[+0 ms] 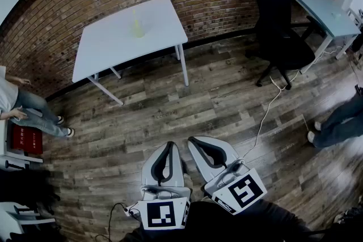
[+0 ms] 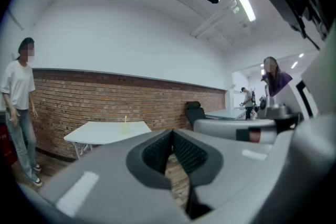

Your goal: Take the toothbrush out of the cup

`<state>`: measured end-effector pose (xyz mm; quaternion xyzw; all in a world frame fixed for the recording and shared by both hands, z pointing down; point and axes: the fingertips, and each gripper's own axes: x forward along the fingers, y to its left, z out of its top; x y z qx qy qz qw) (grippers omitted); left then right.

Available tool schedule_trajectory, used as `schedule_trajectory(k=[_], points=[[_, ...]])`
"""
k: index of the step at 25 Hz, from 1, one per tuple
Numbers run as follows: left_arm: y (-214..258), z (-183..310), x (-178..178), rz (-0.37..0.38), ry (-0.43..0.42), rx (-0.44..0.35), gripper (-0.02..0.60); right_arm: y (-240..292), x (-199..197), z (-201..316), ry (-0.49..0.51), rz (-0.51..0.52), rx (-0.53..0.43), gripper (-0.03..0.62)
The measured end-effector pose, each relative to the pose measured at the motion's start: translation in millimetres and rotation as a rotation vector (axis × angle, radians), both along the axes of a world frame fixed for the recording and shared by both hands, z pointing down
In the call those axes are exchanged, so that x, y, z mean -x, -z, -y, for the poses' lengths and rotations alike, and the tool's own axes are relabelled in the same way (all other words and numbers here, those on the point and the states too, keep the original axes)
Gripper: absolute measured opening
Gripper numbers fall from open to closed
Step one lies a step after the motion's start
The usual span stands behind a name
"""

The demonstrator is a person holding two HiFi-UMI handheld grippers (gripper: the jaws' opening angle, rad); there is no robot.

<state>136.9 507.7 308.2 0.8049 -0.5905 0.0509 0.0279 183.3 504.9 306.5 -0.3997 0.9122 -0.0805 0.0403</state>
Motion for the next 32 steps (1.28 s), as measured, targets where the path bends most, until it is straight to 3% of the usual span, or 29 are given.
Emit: schedule_trajectory(k=[7, 19, 32], points=[[-1, 67, 43, -0.027, -0.015, 0.006, 0.008, -1, 48, 64, -0.001, -0.010, 0.004, 0.000], [31, 149, 149, -0.068, 0.023, -0.092, 0.008, 24, 147, 147, 0.020, -0.048, -0.040, 0.000], [19, 200, 174, -0.080, 0.024, -0.055, 0.008, 22, 169, 201, 0.009, -0.075, -0.041, 0.000]])
